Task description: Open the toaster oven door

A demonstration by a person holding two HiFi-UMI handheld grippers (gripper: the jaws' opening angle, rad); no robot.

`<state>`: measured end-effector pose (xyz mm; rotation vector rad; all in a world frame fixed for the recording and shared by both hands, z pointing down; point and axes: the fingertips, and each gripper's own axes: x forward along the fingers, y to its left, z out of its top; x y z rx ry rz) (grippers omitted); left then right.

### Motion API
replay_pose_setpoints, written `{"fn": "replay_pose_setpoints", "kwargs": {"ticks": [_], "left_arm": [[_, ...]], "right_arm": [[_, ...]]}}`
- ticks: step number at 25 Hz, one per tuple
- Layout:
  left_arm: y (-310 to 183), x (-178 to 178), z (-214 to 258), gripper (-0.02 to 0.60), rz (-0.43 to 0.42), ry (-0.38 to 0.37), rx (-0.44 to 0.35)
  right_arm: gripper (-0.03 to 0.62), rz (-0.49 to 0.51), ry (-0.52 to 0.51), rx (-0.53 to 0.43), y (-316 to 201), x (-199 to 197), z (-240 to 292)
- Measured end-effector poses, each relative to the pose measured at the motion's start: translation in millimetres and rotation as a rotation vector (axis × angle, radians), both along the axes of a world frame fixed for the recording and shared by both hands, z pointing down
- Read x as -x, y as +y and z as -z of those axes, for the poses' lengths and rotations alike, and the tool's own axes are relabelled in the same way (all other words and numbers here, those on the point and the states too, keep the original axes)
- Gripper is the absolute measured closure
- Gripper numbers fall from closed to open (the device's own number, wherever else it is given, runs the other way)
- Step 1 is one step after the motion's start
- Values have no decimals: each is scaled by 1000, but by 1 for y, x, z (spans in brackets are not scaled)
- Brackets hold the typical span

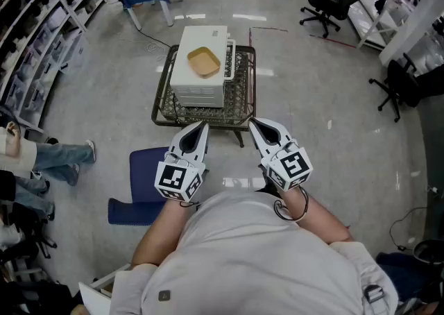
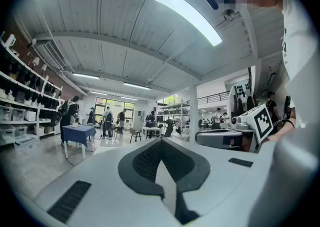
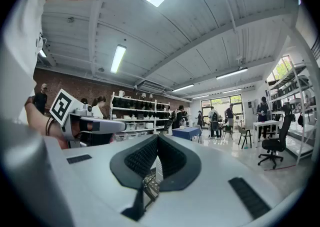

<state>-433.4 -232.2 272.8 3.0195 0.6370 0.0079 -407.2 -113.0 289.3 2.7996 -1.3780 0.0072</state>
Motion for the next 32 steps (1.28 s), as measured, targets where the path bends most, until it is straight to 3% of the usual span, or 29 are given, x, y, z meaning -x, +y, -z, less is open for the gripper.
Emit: {"fn": "replay_pose_setpoints", "kwargs": {"ticks": [20, 32], "left_arm": [[30, -32, -7, 565, 16, -31, -15], [129, -112, -18, 565, 31, -65, -13]], "right_arm": [[577, 36, -2, -3, 30, -25, -1], [577, 93, -23, 12, 127, -93, -9]]}}
